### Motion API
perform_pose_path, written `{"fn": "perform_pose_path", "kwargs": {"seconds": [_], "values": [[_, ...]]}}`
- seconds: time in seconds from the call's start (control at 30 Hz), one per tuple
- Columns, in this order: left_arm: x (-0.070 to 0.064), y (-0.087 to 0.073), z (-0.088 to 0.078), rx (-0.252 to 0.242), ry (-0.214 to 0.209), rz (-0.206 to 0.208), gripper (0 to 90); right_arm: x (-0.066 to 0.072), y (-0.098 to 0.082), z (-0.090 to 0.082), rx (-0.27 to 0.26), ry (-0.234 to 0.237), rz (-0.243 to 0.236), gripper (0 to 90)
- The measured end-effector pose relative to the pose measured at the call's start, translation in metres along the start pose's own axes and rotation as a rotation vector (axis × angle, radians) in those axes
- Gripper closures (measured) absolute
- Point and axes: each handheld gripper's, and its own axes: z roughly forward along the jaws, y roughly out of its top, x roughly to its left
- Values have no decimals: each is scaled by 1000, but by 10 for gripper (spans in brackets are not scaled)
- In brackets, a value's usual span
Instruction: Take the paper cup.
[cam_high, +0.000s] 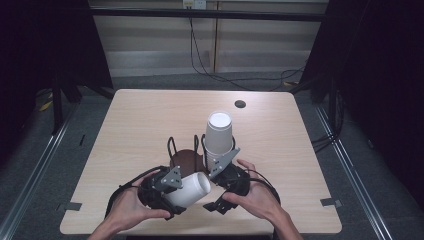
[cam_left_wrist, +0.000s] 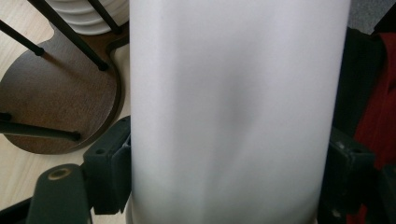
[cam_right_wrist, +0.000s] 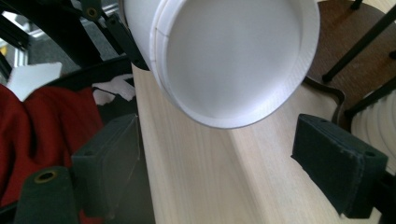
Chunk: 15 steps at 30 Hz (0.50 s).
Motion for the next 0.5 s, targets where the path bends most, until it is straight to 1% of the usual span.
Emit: {"fn": "perform_pose_path", "kwargs": {"seconds": [0.03, 0.07, 0.1, 0.13, 0.17, 0.2, 0.23, 0.27, 0.3, 0.37, 0.43, 0.5], "values": [[0, 1, 1, 6, 2, -2, 201, 0, 0, 0, 4, -5, -4, 148], [-1, 1, 1, 14, 4, 3, 201, 0, 0, 0, 13, -16, -4, 149], [-1, 2, 2, 27, 2, 15, 201, 0, 0, 0, 20, -20, -6, 151], [-2, 2, 3, 32, -1, 13, 201, 1, 0, 0, 25, -22, -7, 151], [-3, 3, 3, 40, 3, 24, 201, 0, 0, 0, 28, -24, -9, 151], [-4, 3, 2, 44, 3, 29, 201, 0, -1, 0, 34, -25, -10, 151], [-6, 4, 2, 42, 0, 25, 201, 0, -1, 1, 43, -28, -6, 152], [-6, 4, 2, 42, 0, 25, 201, 0, -1, 1, 49, -25, -5, 155], [-8, 4, 1, 58, -7, 38, 201, 0, -1, 2, 54, -24, -6, 157], [-10, 5, 3, 70, -10, 50, 201, 0, 0, 2, 64, -9, -11, 160], [-12, 5, 6, 80, -11, 55, 201, 0, 0, 3, 66, -2, -7, 169], [-12, 5, 7, 89, -12, 55, 201, 0, 0, 4, 77, 20, 0, 191]]}}
